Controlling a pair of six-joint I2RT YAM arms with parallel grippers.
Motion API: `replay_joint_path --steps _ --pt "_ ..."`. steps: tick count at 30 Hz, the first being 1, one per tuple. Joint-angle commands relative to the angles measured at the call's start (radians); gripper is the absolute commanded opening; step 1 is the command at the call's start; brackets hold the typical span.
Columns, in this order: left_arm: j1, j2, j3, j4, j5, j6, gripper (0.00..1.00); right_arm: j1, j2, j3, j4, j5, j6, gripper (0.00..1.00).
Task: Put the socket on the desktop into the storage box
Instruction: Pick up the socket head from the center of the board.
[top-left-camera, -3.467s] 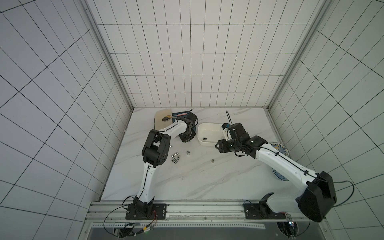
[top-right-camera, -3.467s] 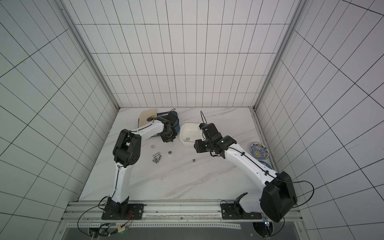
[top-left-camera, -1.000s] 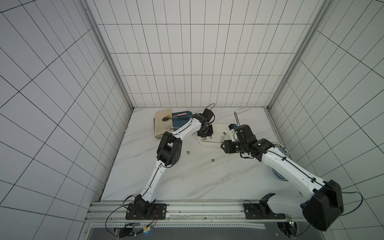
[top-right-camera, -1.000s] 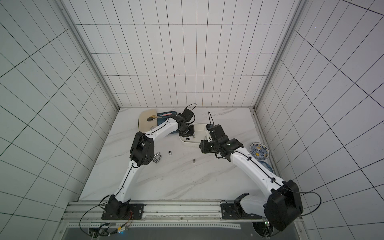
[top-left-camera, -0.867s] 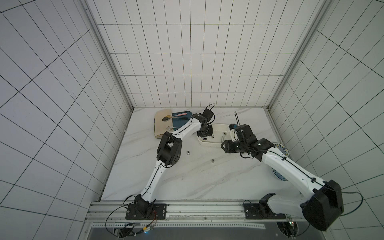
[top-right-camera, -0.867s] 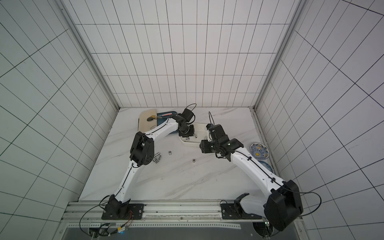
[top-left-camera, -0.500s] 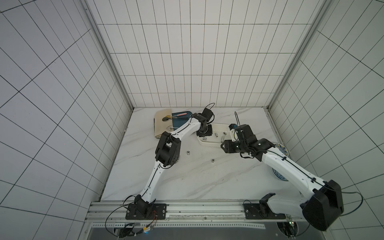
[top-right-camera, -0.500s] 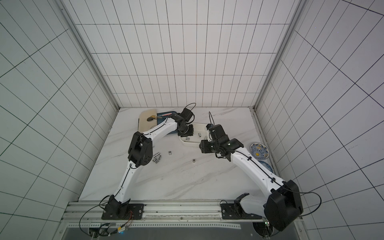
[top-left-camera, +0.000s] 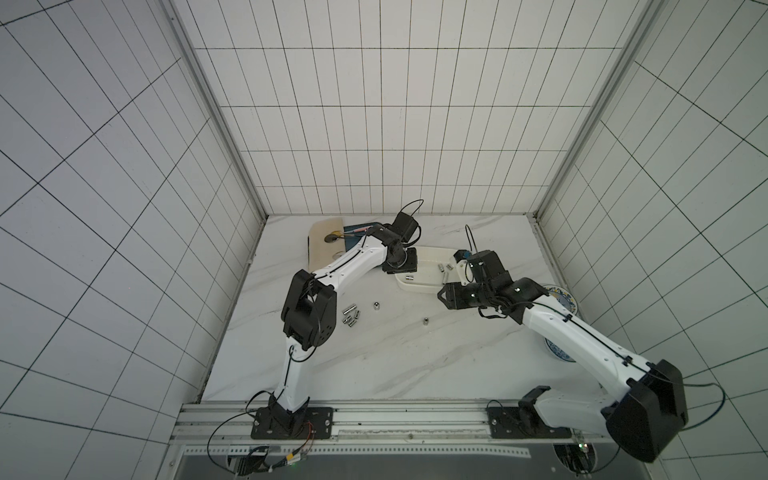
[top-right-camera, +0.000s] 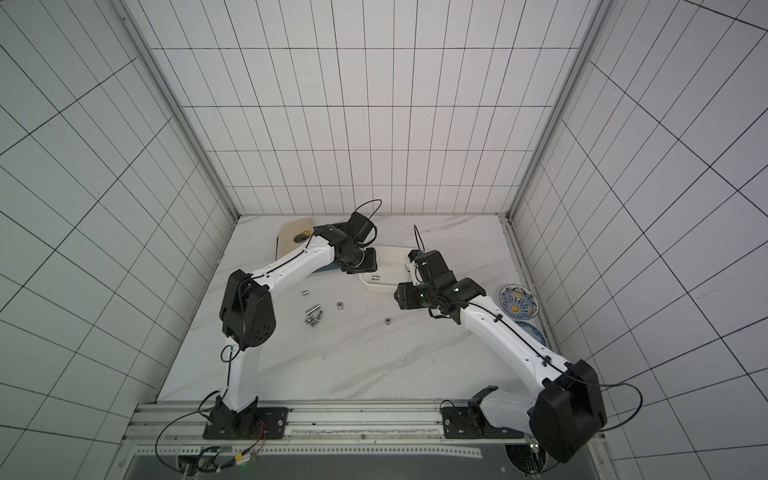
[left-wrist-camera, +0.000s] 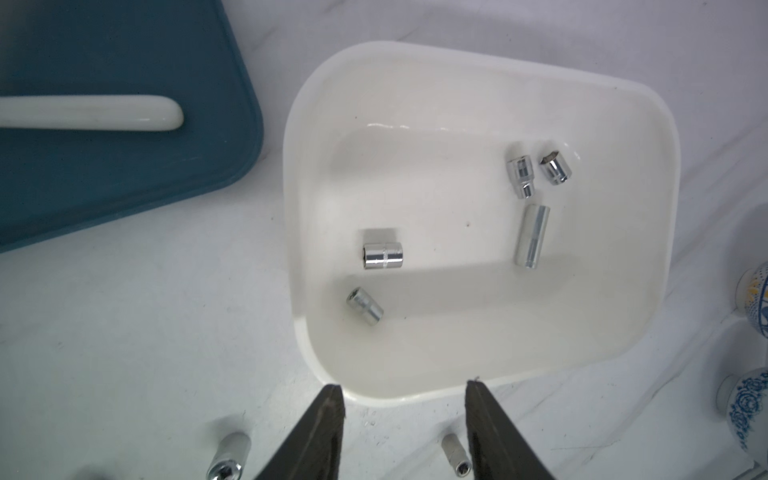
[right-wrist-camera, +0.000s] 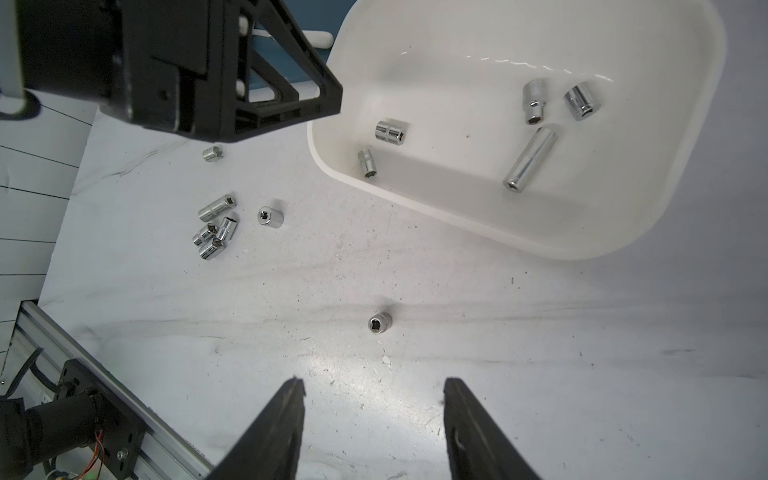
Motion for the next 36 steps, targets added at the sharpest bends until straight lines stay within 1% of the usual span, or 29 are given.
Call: replay_joint_path --steps 1,7,11,15,23,36 --pt "0.003 -0.084 -0.082 -0.019 -0.036 0.025 0.5 0.031 0.007 0.037 -0.026 -0.005 -0.012 0.57" --pt "0.013 -0.213 -0.253 -0.032 -0.076 0.024 0.5 0.093 0.016 0.034 -0.025 0.018 -0.02 0.57" --pt "0.024 -0.261 -0.329 -0.035 -0.089 0.023 0.5 0.145 0.039 0.041 -0.022 0.04 -0.021 0.57" --pt "0.026 -0.28 -0.381 -0.035 -0.11 0.023 0.5 0.192 0.068 0.048 -0.006 0.062 -0.021 0.57" --pt "0.04 -0.269 -0.446 -0.003 -0.123 0.016 0.5 0.234 0.122 0.072 0.018 0.074 -0.018 0.57" --pt "0.051 -0.14 -0.434 0.041 -0.105 0.013 0.47 0.235 0.113 0.06 0.017 0.103 -0.021 0.56"
